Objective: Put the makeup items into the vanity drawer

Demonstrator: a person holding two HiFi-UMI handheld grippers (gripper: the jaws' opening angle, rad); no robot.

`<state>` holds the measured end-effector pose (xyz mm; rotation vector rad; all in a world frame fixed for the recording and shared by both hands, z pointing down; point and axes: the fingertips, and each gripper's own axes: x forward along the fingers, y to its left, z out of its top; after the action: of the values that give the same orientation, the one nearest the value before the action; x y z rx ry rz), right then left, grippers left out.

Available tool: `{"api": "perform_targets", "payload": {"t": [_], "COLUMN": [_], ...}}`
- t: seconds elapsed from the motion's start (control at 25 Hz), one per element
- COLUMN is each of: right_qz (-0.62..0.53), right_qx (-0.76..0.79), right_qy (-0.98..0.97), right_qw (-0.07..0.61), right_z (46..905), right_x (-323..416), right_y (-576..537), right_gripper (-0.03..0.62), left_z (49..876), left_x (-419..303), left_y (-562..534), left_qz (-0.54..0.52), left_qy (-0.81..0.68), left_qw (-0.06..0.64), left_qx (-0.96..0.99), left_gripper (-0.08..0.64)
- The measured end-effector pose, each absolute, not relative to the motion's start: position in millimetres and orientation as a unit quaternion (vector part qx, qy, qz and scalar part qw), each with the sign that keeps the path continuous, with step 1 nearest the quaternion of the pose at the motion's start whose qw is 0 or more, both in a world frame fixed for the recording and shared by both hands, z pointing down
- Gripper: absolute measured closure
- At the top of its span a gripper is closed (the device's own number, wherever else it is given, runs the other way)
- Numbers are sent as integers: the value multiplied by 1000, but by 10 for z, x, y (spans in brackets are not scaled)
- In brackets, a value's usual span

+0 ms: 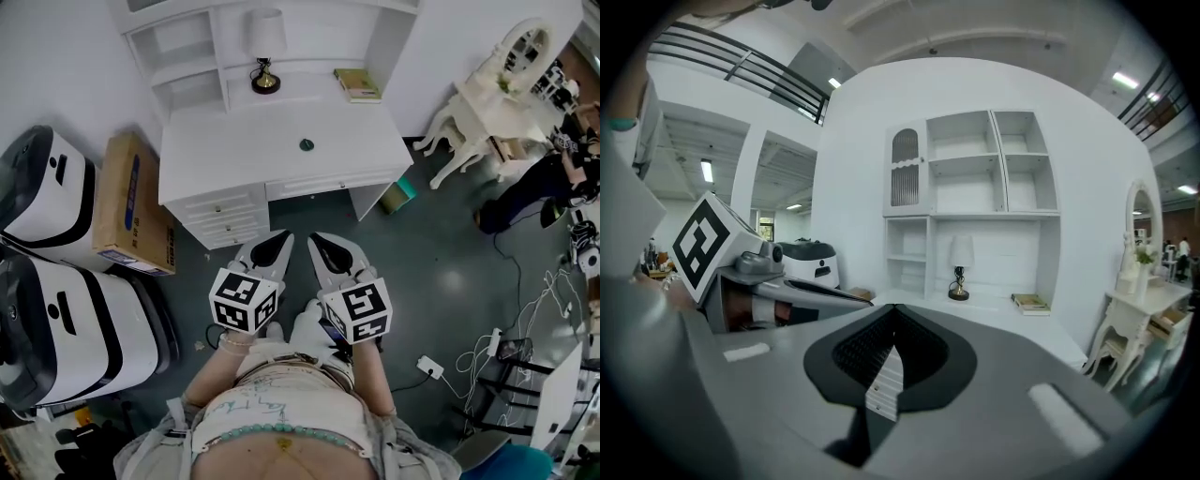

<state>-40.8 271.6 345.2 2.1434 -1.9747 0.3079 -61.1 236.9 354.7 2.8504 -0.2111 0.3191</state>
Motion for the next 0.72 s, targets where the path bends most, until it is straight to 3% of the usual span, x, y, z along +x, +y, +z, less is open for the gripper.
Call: {"api": "perform_targets", "payload": {"t": [0.72], "right_qz": [90], "right_qx": [679], "right_qy": [-719], "right_qw": [115], "right_z": [3339], "right_x": [572], "right_y": [2378], "right_gripper": [566], "left_z": [3416], "left_x": [335], "left_y": [2085], "left_qz": [102], "left_qy": [-135], "left_qw": [130], "left_qx": [977], "left_gripper": [560]}}
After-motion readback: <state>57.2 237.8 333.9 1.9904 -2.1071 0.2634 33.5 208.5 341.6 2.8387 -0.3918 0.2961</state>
